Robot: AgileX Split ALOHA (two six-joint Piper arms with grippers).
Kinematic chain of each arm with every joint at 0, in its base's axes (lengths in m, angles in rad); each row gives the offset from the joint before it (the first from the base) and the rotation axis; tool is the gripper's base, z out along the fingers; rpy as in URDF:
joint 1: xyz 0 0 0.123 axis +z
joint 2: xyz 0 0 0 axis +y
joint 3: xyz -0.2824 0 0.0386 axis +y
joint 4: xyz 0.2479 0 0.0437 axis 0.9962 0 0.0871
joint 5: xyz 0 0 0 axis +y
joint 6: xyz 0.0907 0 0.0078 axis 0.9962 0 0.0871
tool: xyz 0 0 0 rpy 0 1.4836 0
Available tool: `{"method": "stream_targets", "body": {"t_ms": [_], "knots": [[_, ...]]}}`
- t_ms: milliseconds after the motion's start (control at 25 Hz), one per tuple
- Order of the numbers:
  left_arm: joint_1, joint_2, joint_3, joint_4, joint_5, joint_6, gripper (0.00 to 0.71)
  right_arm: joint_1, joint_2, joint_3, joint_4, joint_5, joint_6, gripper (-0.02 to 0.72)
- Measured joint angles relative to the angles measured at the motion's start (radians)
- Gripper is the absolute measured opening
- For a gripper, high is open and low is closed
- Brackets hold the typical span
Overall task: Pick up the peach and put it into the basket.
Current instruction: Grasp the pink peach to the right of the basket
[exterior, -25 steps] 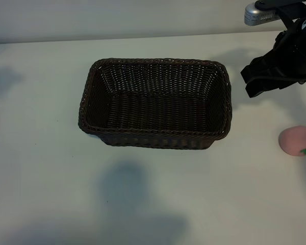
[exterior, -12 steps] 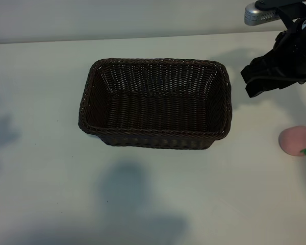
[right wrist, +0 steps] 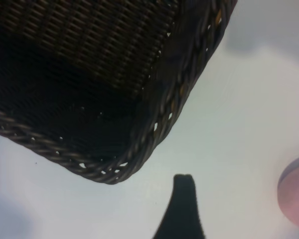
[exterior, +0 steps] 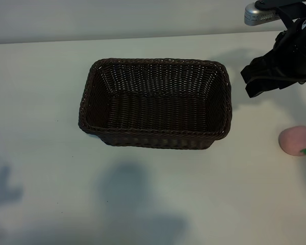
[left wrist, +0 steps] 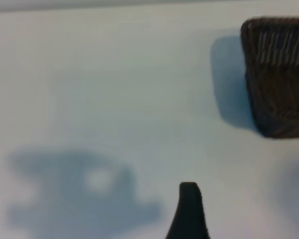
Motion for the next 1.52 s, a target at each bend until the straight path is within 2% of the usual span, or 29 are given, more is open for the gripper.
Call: {"method": "stream_targets", "body": {"t_ms": [240, 720, 1520], "knots": [[0.0, -0.099, 0.136, 0.001, -0.002, -0.005, 0.587, 0.0, 0.0, 0.0, 0.0, 0.0, 0.0, 0.595], [0.0, -0.16, 0.246, 0.063, 0.003, -0.038, 0.587, 0.0, 0.0, 0.0, 0.0, 0.0, 0.0, 0.595], [0.0, -0.186, 0.255, 0.075, 0.011, -0.064, 0.587, 0.0, 0.0, 0.0, -0.006, -0.01, 0.0, 0.595]]}}
